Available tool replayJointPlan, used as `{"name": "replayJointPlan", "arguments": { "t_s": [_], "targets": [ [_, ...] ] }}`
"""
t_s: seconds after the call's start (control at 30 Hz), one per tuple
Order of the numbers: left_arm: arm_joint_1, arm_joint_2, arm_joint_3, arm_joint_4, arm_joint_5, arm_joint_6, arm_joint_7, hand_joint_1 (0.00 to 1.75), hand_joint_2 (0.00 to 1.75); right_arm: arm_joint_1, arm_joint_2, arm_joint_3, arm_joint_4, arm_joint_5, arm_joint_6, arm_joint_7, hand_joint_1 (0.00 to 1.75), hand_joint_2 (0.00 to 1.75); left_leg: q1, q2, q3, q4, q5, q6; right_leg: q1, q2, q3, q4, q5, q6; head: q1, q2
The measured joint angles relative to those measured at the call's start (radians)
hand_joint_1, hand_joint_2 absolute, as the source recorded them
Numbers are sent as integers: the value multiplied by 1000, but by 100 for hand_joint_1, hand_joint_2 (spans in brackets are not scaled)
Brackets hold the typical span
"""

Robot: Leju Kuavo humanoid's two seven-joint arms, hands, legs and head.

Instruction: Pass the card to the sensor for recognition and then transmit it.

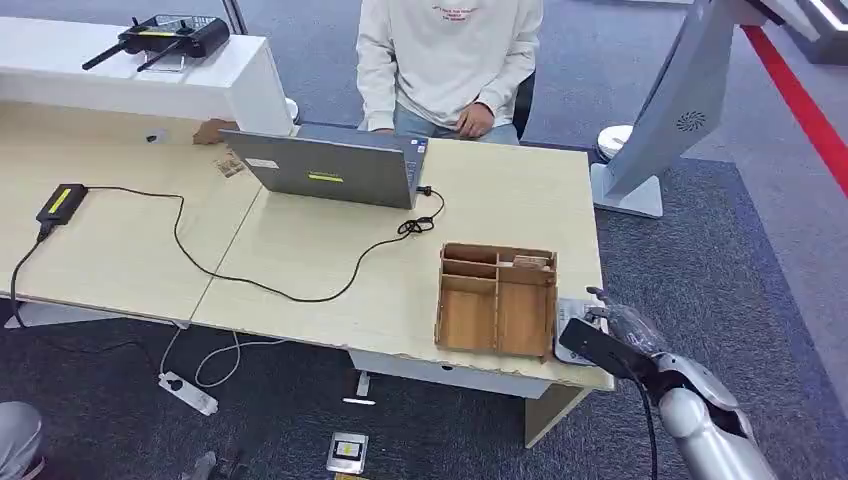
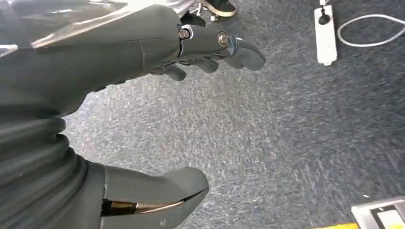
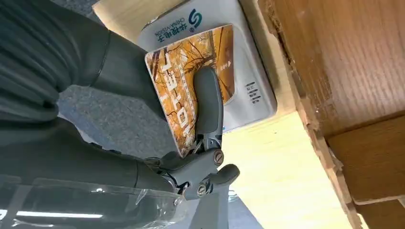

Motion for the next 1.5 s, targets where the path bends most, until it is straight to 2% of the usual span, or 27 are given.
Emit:
{"name": "replayJointPlan", "arguments": {
  "t_s": [0.2,0.43,0.83,1.1,1.2,1.27,1.3,1.33,1.4,1.5],
  "targets": [
    [25,5,41,-41,-33,-31,-3,0,175,4,-3,0,10,0,6,0,175,175,0,0,1,0,0,0,0,0,1,0,0,0,0,0],
    [31,6,73,-61,-36,-34,-3,0,175,5,-5,0,19,-2,5,0,175,175,0,0,1,0,0,0,0,0,1,0,0,0,0,0],
    [37,6,97,-76,-38,-34,-3,0,175,5,-6,0,27,-2,5,-1,175,175,0,0,1,0,0,0,0,0,1,0,0,0,0,0],
    [40,6,120,-79,-73,-67,-14,0,175,6,-8,0,42,-10,-23,-13,175,175,0,0,1,0,0,0,0,0,2,0,0,0,0,0],
    [39,6,128,-77,-86,-72,-34,0,175,6,-15,0,41,-12,-38,-14,175,175,0,0,1,0,0,0,0,0,2,0,0,0,0,0],
    [38,3,134,-71,-80,-67,-63,0,175,0,-18,-3,36,-8,-76,-34,175,175,0,0,1,0,0,0,0,0,2,0,1,0,1,0],
    [35,0,140,-62,-73,-61,-86,0,175,-13,-20,-13,15,-2,-119,-55,175,175,-1,0,-1,0,1,1,-1,0,0,1,1,0,-1,0],
    [32,-4,145,-54,-66,-54,-108,0,175,-35,-22,-24,1,-5,-123,-57,175,175,-2,0,-1,0,1,1,-2,0,-1,1,2,1,0,0],
    [17,-15,149,-21,-58,-42,-151,0,175,-99,-30,-53,-35,-8,-83,-43,175,175,-2,0,-2,0,2,1,-2,0,-2,1,3,2,0,0],
    [4,-31,155,13,-47,-34,-182,0,175,-165,-37,-88,-78,-13,-55,-42,175,175,-1,0,-2,1,3,1,-2,0,-1,1,3,2,0,0]
  ]
}}
